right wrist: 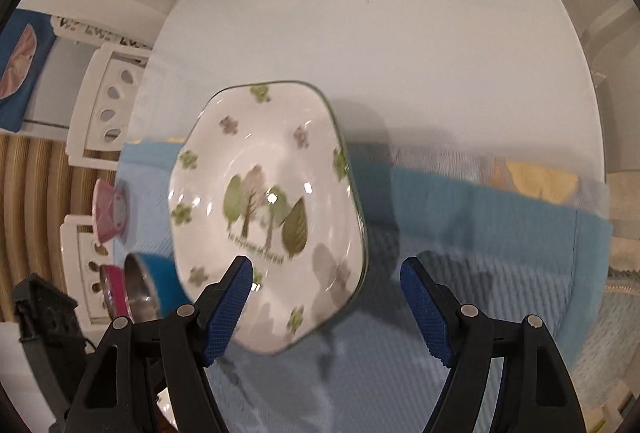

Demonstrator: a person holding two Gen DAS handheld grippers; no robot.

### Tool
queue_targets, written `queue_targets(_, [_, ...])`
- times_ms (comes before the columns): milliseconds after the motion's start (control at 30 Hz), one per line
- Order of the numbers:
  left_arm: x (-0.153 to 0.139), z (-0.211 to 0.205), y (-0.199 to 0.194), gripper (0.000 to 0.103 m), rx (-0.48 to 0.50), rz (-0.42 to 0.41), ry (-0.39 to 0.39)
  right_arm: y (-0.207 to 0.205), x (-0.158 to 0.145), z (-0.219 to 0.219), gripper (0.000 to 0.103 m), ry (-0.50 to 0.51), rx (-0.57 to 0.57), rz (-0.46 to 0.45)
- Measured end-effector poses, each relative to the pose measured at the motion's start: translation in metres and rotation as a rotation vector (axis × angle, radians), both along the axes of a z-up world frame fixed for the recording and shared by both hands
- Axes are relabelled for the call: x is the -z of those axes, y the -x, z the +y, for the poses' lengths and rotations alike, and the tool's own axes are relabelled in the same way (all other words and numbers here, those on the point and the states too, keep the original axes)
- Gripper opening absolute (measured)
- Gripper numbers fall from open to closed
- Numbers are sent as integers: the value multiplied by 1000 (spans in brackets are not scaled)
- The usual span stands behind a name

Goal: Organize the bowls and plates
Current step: 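Reach the right gripper to the second forest plate rim and close it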

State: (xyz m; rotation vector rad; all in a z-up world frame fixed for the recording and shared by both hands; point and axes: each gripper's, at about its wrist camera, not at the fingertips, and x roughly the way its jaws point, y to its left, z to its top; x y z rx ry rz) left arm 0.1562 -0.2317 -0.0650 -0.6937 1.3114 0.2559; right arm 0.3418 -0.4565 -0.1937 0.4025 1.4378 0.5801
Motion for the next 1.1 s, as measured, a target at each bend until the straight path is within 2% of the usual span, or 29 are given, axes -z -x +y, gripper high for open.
queue_targets(67, [3, -2, -5, 71, 7, -7, -19, -7, 5, 3, 62, 15, -1, -5])
queue_targets(233, [2, -6, -12, 61, 27, -16, -66, -18, 8, 12, 59, 15, -12, -38])
queue_targets(300, [3, -7, -14, 58, 29, -4, -90, -22, 7, 15, 55, 20, -23, -60])
queue_targets(400, [6, -8, -15, 53, 26, 4, -109, -25, 8, 17, 45, 25, -28, -66])
queue_targets(433, [7, -9, -16, 52, 28, 5, -115, -26, 9, 18, 35, 22, -32, -65])
queue_targets(500, [8, -8, -17, 48, 33, 11, -131, -26, 9, 20, 30, 39, -38, -71])
queue_targets(567, [10, -8, -18, 44, 34, 14, -139, -25, 8, 20, 20, 56, -48, -85])
queue_targets(633, [11, -6, -18, 36, 33, 20, -153, -23, 9, 15, 16, 32, -47, -78])
queue_targets(700, [13, -5, -17, 27, 45, 36, -185, -21, 10, 12, 14, 3, -46, -71])
queue_targets(833, [11, -7, -14, 26, 103, 24, -228, -10, 9, 17, 13, 16, -78, -69])
queue_targets(967, [14, -5, -6, 26, 126, 17, -164, 4, 10, 19, 13, 7, -94, -46])
queue_targets(1100, [15, -6, 7, 26, 135, 5, -149, 20, 11, 20, 13, 0, -96, -32])
